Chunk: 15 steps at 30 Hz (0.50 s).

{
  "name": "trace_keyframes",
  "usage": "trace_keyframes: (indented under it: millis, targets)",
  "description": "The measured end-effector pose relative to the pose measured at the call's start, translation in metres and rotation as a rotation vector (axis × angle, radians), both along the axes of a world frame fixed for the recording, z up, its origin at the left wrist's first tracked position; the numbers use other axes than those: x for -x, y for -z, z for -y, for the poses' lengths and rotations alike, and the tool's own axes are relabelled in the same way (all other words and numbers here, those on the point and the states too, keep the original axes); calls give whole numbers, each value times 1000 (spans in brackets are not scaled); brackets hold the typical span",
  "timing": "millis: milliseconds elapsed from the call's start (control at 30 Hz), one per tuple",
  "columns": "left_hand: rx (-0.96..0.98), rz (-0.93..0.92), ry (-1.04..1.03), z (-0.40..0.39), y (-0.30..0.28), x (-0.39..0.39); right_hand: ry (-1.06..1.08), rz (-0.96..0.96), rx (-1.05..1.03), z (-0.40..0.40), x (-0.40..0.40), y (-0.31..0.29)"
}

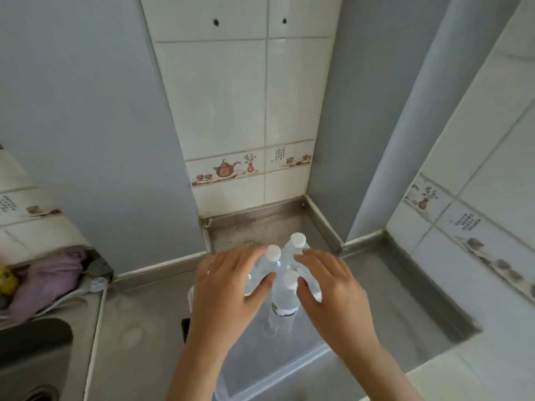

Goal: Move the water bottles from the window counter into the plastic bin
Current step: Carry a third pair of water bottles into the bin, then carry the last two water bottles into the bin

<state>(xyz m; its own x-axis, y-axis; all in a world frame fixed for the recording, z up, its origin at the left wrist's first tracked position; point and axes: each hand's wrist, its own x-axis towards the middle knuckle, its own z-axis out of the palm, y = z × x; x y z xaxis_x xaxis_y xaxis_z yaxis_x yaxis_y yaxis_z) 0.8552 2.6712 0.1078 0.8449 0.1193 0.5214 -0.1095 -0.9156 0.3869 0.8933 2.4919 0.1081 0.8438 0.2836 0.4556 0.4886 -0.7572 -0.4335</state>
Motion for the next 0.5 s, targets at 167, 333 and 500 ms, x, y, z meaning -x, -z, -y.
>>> trace_keyframes:
  millis: [167,333,500]
  targets:
    - [-62,1,154,76,-13,0,159,-34,27,77,30,-8]
    - [-69,-53,322,162,-15,25,374,-60,27,163,83,-9]
    - [-89,-90,499,253,-12,65,551,-73,6,252,155,-7]
